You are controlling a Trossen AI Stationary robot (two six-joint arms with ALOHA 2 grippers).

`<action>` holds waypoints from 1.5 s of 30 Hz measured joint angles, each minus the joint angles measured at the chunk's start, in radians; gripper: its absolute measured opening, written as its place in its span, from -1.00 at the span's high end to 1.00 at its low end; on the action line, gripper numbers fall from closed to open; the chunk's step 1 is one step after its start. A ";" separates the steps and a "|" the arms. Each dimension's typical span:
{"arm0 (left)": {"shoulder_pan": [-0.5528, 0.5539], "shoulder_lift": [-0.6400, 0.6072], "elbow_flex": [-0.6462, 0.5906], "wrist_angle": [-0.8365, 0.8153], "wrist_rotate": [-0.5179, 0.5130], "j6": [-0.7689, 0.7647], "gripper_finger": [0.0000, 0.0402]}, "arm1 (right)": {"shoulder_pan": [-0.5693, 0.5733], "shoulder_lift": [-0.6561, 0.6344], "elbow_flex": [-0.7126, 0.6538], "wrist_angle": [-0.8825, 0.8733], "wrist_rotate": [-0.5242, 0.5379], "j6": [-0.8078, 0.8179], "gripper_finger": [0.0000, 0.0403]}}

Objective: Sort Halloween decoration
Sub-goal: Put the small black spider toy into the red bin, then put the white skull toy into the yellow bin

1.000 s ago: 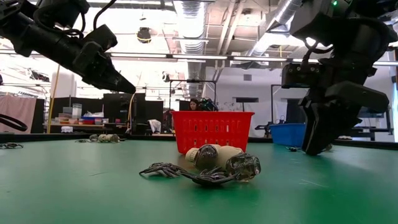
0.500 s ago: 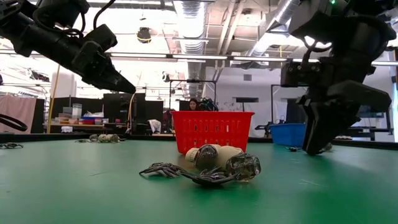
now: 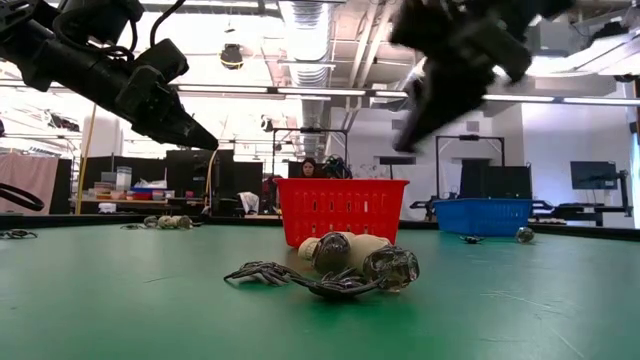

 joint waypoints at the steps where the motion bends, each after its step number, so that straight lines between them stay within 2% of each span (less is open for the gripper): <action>1: 0.000 0.000 0.000 0.000 0.000 0.000 0.30 | -0.007 -0.001 0.010 0.021 0.000 -0.034 0.29; 4: 0.000 0.000 0.000 0.000 0.000 0.000 0.30 | -0.027 -0.001 0.020 0.107 -0.003 -0.111 0.28; 8: 0.000 0.000 0.000 0.000 0.000 0.000 0.30 | -0.069 -0.001 0.020 0.172 -0.082 -0.206 0.25; 14: 0.000 0.000 0.000 0.000 0.000 0.000 0.30 | -0.130 -0.001 0.020 0.193 -0.127 -0.204 0.13; 23: 0.000 0.000 0.000 0.000 0.000 0.000 0.30 | -0.137 -0.001 0.020 0.227 -0.130 -0.204 -0.16; 33: 0.000 0.000 0.000 0.000 0.003 -0.010 0.30 | -0.136 -0.001 0.020 0.370 -0.130 -0.195 -0.19; 37: 0.000 0.000 0.000 -0.017 0.071 -0.055 0.29 | -0.136 -0.001 0.020 0.407 -0.130 -0.193 -0.19; 41: 0.000 -0.012 0.034 -0.181 0.136 -0.144 0.30 | -0.136 -0.001 0.020 0.392 -0.130 -0.227 -0.19; 45: -0.001 -0.028 0.164 -0.543 0.163 -0.297 0.29 | -0.136 -0.001 0.019 0.368 -0.130 -0.273 -0.19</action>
